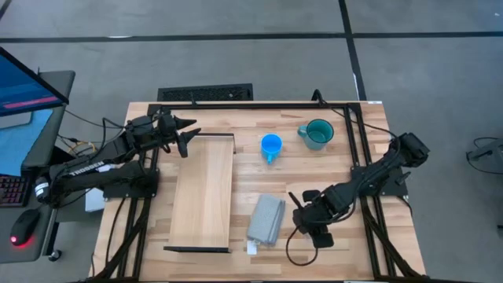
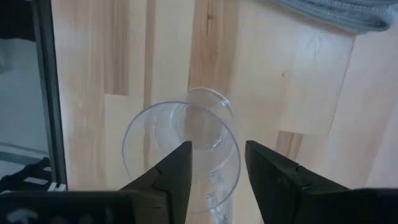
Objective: Stack small to large cups/mugs on shelf
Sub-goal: Put the transparent mug on the shelf
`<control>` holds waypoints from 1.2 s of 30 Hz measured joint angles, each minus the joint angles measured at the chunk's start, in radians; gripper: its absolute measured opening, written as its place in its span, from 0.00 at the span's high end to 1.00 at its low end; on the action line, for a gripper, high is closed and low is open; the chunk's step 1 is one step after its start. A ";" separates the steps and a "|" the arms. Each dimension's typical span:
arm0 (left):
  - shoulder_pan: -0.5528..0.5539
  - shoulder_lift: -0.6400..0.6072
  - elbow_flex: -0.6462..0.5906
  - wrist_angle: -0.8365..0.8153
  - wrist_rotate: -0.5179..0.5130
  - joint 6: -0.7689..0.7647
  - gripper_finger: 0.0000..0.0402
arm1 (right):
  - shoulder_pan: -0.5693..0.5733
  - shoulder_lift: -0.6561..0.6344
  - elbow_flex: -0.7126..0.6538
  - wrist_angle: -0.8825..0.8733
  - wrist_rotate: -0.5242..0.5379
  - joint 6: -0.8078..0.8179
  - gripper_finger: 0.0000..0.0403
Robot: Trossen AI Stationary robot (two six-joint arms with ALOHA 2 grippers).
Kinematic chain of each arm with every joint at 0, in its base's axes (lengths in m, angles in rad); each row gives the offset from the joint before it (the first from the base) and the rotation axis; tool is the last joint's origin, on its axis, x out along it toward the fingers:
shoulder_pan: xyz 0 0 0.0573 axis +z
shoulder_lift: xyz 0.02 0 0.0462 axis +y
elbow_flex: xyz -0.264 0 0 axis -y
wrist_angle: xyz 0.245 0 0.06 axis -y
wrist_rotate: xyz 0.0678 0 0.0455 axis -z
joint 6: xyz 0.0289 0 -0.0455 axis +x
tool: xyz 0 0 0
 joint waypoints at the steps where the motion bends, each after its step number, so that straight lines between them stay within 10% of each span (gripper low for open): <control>1: 0.000 0.000 0.000 0.000 0.000 0.000 0.58 | 0.002 -0.001 0.000 0.002 0.002 0.000 0.58; 36: 0.000 0.000 0.000 -0.001 0.048 0.011 0.58 | -0.005 0.045 -0.030 0.074 0.036 -0.010 0.58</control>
